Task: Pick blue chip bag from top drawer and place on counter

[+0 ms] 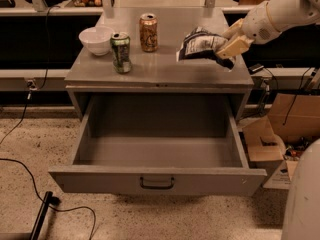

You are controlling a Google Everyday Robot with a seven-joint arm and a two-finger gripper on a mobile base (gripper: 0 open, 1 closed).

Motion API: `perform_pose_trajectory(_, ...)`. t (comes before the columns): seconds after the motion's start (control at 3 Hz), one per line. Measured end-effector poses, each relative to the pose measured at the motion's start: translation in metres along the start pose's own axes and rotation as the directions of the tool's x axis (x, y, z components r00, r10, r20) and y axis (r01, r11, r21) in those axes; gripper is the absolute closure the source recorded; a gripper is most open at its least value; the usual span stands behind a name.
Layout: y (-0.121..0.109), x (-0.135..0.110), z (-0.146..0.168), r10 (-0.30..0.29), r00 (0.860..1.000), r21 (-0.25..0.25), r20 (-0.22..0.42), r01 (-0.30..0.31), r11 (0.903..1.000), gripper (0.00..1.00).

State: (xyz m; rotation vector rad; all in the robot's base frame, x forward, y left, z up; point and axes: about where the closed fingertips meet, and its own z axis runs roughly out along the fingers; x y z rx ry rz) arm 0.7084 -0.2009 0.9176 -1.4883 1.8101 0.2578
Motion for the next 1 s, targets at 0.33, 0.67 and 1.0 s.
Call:
perform_pose_trajectory(0.33,-0.0035,-0.0039,-0.0007,-0.005,1.0,0.006,0.007,0.005,1.0,0.27)
perform_pose_trajectory(0.67,-0.0031,-0.0045,0.0034,-0.006,1.0,0.001,0.009,0.006,1.0,0.04)
perform_pose_trajectory(1.0,-0.0029,-0.0046,0.0053,-0.006,1.0,-0.001,0.009,0.006,1.0,0.0)
